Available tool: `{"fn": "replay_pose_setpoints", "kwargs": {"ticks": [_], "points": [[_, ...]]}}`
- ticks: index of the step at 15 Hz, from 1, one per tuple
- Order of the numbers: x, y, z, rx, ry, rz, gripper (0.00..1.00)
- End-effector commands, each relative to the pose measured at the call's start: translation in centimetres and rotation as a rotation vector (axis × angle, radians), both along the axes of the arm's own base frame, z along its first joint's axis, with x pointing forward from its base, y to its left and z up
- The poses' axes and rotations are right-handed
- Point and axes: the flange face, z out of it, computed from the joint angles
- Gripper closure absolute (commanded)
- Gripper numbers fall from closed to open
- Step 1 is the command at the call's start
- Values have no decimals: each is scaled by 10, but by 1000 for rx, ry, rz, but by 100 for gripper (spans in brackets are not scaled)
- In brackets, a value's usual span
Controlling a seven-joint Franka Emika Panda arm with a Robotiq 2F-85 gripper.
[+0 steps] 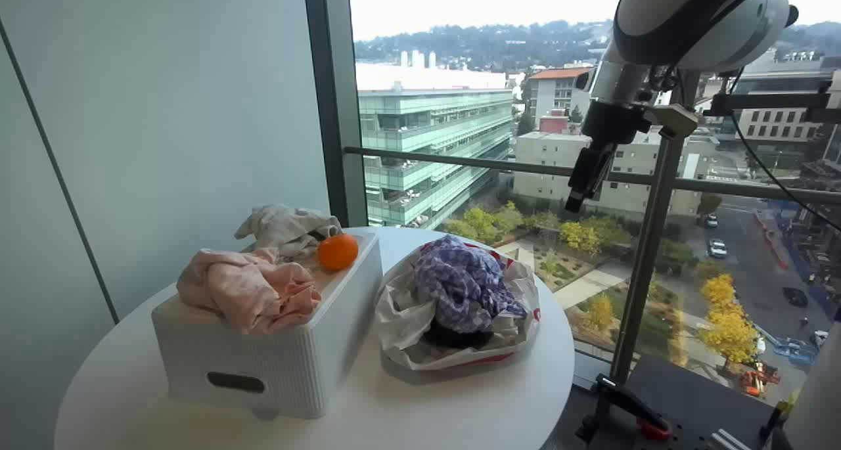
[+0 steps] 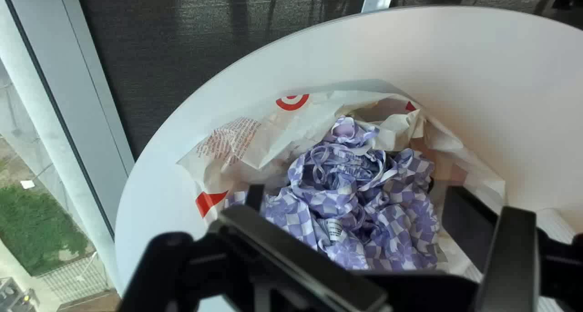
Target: Put the clothes in the bag on top of the basket
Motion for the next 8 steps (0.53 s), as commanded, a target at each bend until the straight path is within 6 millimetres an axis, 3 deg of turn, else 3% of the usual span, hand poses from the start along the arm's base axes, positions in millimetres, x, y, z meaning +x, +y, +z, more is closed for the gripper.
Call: {"fn": "replay_pose_setpoints", "kwargs": {"ticks": [1, 6, 8], "points": [[0, 0, 1, 0, 0, 0, 0], [0, 0, 1, 0, 0, 0, 0], [18, 3, -4, -15, -12, 13, 0]]}}
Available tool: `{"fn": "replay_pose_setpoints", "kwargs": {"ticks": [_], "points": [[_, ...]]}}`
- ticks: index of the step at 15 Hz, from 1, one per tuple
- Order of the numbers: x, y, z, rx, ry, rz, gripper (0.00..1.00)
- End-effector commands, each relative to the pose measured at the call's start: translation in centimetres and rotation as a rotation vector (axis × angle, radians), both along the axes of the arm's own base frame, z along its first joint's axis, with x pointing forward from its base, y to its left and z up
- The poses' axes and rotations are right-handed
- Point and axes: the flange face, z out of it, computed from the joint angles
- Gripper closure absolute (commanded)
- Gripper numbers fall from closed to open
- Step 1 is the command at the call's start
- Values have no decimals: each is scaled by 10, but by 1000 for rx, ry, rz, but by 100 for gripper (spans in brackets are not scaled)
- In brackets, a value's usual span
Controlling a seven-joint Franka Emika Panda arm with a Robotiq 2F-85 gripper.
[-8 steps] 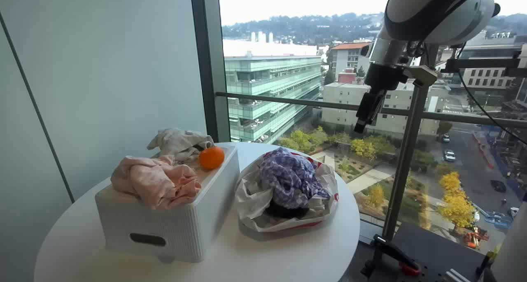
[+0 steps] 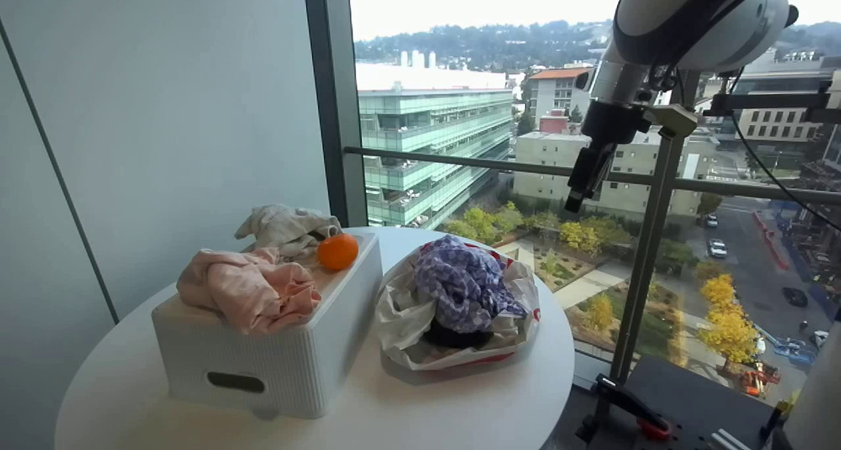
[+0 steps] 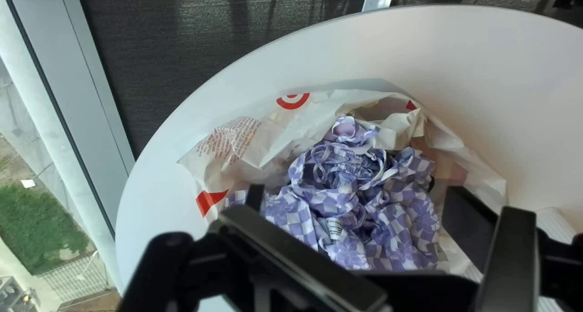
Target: Put the clothes in the bag on top of the basket
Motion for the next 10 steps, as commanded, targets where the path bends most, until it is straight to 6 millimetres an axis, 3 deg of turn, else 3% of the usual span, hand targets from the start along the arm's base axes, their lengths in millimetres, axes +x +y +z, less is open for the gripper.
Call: {"fn": "replay_pose_setpoints", "kwargs": {"ticks": [1, 5, 10], "points": [[27, 4, -8, -7, -28, 18, 0], [72, 17, -31, -51, -67, 62, 0], [121, 36, -76, -82, -44, 148, 0]]}}
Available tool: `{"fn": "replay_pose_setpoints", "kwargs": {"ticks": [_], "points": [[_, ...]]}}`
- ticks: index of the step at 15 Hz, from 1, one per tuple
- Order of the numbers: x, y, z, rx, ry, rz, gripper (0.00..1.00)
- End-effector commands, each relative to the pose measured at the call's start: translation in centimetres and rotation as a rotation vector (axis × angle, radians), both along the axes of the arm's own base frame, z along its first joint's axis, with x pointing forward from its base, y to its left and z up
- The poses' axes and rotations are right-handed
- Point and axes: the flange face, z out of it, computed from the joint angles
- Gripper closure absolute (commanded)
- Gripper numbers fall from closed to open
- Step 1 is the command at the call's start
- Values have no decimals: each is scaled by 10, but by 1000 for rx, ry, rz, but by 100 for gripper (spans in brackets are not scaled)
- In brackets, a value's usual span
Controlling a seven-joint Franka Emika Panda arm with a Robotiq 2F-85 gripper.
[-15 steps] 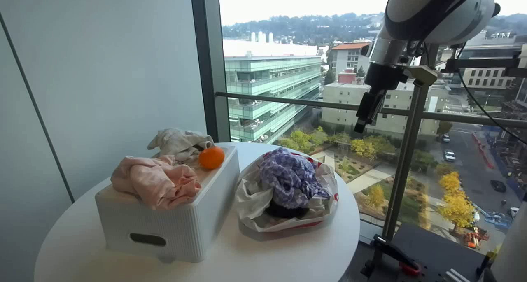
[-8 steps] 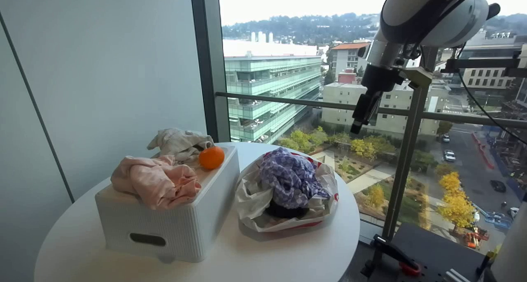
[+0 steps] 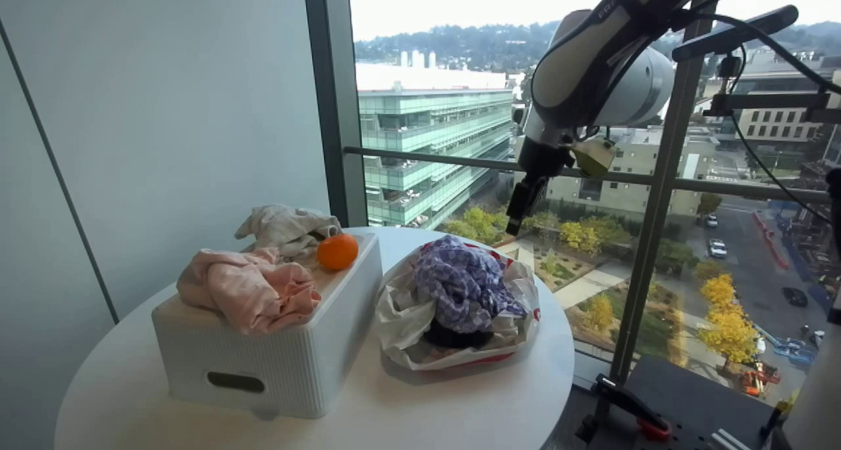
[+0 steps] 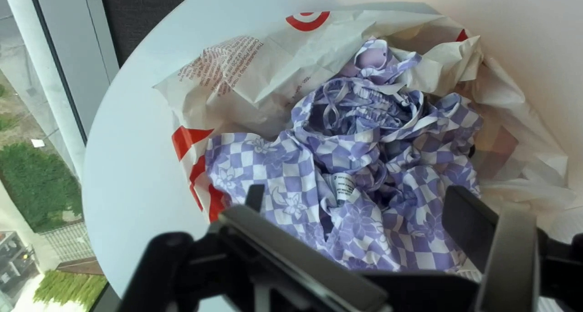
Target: Put the clothes in the bag on top of the basket
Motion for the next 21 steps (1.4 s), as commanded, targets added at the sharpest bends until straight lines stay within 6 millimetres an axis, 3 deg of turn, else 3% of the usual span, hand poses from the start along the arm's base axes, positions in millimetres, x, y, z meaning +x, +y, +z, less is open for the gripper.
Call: {"fn": "replay_pose_setpoints", "kwargs": {"ticks": [1, 11, 18, 19, 20, 21], "points": [[44, 6, -29, -22, 8, 67, 0], [116, 1, -82, 95, 29, 161, 0], [136, 0, -128, 169, 164, 203, 0], [137, -3, -132, 167, 173, 212, 3], [137, -5, -134, 166, 180, 217, 27], [137, -5, -134, 166, 178, 215, 27]]}}
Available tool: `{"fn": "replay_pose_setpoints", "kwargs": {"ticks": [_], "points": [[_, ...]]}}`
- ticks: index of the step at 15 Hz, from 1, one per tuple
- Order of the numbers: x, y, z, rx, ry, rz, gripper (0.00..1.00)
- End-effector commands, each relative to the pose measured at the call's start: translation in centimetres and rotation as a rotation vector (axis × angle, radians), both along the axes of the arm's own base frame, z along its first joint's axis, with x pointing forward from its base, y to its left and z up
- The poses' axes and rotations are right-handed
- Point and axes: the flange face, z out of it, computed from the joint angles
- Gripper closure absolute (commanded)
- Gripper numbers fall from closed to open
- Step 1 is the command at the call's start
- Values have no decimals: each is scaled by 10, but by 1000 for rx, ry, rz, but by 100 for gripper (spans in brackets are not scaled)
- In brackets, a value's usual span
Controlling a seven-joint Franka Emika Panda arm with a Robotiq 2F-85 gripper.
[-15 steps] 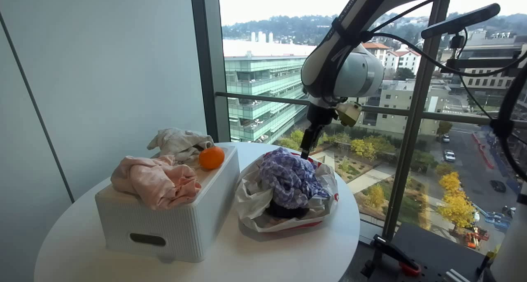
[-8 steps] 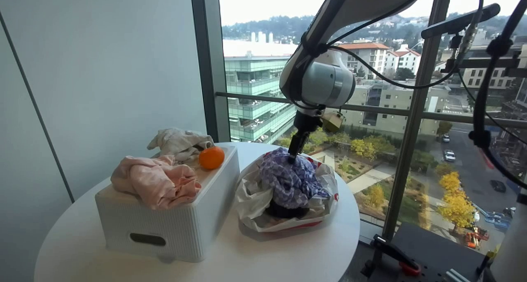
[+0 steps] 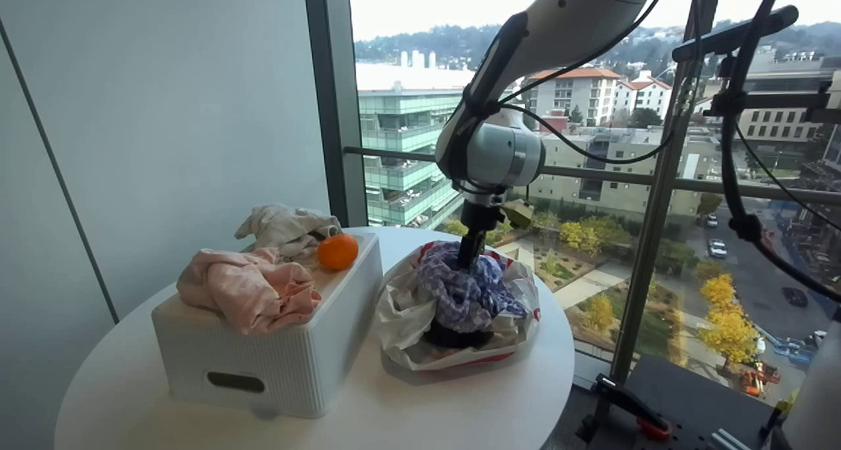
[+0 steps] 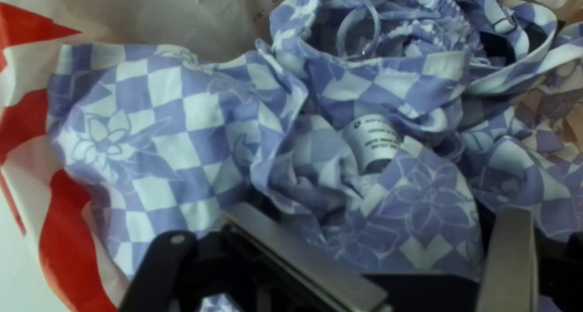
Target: Put the clothes in the bag on top of the basket
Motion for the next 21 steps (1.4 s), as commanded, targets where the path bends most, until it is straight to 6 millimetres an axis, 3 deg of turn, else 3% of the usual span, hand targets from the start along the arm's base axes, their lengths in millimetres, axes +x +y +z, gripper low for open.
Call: {"fn": "replay_pose_setpoints", "kwargs": {"ticks": [1, 7, 10, 12, 16, 21], "points": [[7, -4, 2, 4, 10, 7, 29], [-3, 1, 14, 23, 19, -20, 75], [-9, 9, 34, 13, -12, -50, 95], [-16, 20, 60, -20, -63, -45, 99], [-20, 48, 121, -98, -227, -34, 96], [-12, 117, 196, -196, -431, 28, 96]]}}
